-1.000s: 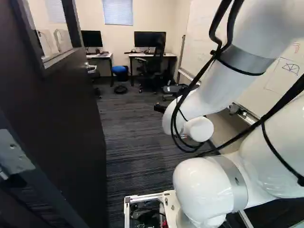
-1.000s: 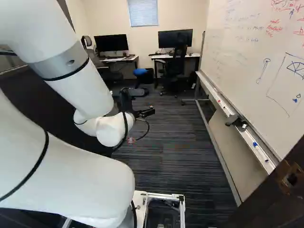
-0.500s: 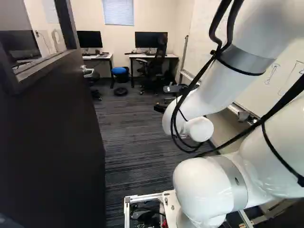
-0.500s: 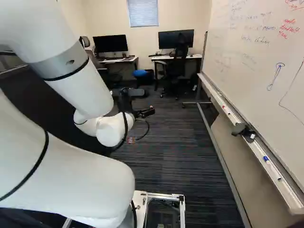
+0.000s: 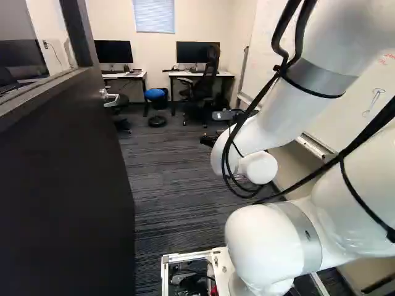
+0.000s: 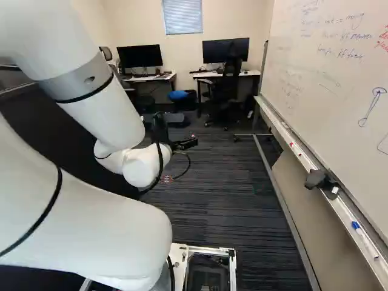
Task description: Open the door and move inside
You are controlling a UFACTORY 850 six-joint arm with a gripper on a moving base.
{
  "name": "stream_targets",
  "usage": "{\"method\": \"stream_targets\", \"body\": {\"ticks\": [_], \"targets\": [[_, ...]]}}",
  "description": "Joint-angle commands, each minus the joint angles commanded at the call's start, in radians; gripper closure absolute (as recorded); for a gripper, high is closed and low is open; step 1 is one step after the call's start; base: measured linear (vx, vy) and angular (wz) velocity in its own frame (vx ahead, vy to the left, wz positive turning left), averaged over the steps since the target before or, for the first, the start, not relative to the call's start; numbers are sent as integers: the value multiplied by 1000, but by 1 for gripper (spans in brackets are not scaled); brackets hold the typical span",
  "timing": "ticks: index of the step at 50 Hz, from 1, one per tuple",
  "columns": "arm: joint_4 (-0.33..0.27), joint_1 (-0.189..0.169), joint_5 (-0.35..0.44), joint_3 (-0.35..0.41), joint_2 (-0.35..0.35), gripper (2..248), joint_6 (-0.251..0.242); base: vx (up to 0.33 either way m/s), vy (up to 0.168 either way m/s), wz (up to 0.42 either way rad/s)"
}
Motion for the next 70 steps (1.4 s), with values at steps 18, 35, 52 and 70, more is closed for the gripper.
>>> {"method": "stream_targets", "body": {"ticks": [18,35,52,70], "targets": [[0,0,0,0,0,3,0,184,7,11],[0,0,0,0,0,3,0,172,6,10],[0,0,0,0,0,3,0,229,4,-3],[0,0,0,0,0,3,0,246,10,-6]]}}
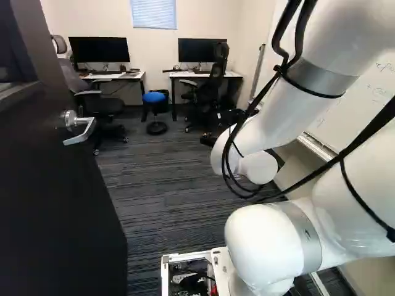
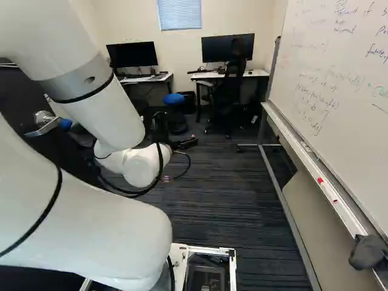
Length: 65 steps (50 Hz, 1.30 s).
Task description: Open the door and move inside
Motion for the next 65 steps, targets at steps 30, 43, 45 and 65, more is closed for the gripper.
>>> {"method": "stream_targets", "body": {"ticks": [30,43,45,65], "targets": [[0,0,0,0,0,3,0,241,10,0],[0,0,0,0,0,3,0,237,8,5],[0,0,0,0,0,3,0,244,8,15],[0,0,0,0,0,3,0,230,11,13]]}}
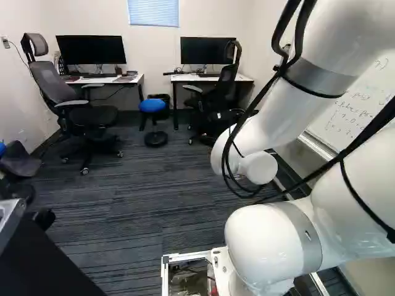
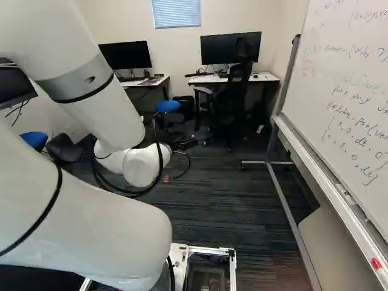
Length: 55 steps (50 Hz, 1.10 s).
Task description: Open the door and move inside
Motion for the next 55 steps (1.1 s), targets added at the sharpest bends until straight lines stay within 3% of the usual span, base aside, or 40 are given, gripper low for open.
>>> {"method": "stream_targets", "body": {"ticks": [55], "targets": [[0,0,0,0,0,3,0,223,8,3]]}}
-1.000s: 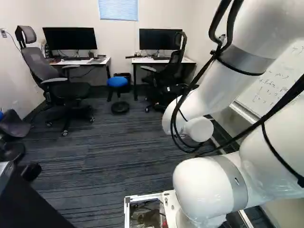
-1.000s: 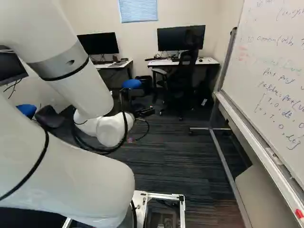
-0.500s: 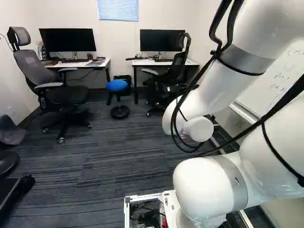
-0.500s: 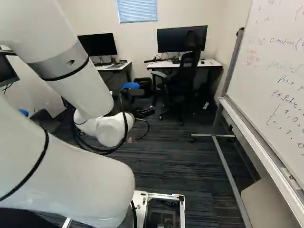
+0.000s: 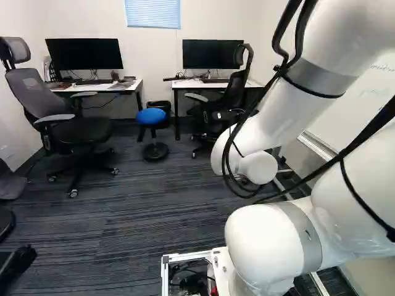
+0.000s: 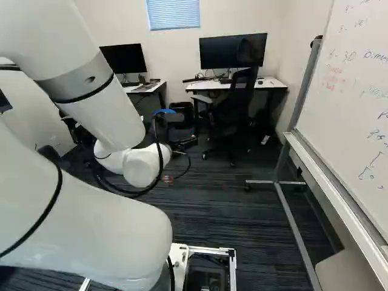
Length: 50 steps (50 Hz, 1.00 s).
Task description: Open the door and move inside
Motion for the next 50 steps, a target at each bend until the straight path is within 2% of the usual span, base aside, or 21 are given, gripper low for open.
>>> {"method": "stream_targets", "body": {"ticks": [29,50], "targets": [[0,0,0,0,0,3,0,189,9,-1],[0,0,0,-6,-7,3,0,51,2,0]]}}
